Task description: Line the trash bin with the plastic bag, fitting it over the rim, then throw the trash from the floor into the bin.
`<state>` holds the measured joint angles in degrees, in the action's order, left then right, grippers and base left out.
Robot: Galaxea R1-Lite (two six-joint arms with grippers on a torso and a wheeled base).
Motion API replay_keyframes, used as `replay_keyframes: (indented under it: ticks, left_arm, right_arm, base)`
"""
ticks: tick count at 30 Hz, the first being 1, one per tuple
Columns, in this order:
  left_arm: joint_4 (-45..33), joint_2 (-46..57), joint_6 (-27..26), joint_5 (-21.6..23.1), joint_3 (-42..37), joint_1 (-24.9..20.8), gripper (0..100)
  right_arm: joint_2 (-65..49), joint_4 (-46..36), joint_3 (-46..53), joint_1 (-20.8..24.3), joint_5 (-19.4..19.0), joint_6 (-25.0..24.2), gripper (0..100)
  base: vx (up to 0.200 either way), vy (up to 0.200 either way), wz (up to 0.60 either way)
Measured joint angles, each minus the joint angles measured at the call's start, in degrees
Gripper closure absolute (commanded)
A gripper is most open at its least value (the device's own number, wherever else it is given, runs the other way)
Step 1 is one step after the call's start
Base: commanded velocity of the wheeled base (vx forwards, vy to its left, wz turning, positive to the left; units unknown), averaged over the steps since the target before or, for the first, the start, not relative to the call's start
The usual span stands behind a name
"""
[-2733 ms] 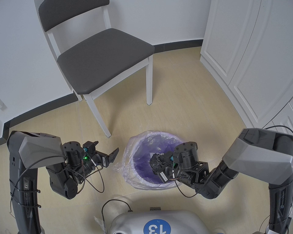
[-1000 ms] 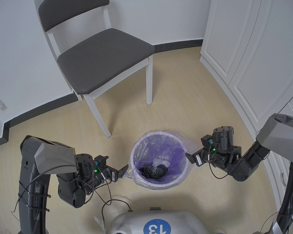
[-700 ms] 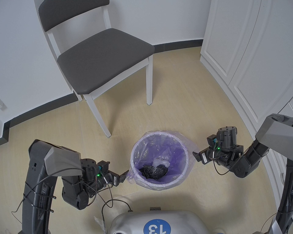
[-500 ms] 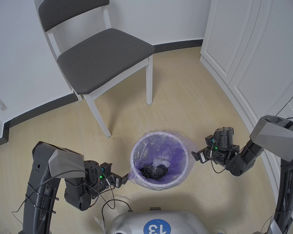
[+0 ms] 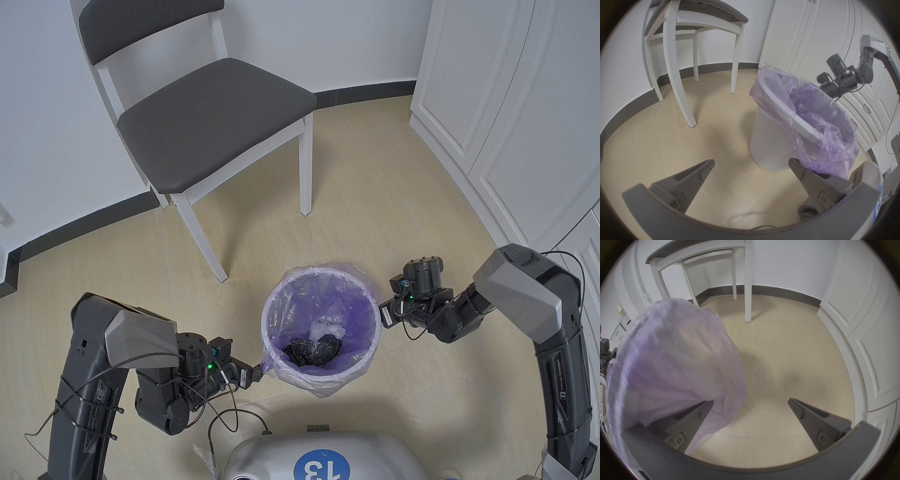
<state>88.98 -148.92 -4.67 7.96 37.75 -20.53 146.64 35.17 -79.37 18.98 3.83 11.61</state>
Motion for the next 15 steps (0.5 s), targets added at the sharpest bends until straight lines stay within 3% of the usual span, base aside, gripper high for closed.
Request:
replay_keyframes:
  ticks: [7,15]
  left_arm:
    - [0.0,0.4,0.0,-0.3,-0.4,0.2,0]
    - [0.0,3.5,0.0,-1.0,-4.7,1.3,0]
  right_arm:
    - [1.5,-0.6,0.2,-0.4,-0.2,-0.1,0]
    - [-10.3,0.7,13.5,-3.0,-0.5,-0.2,0]
  base:
    - [0.0,0.0,0.0]
    - [0.0,0.0,0.0]
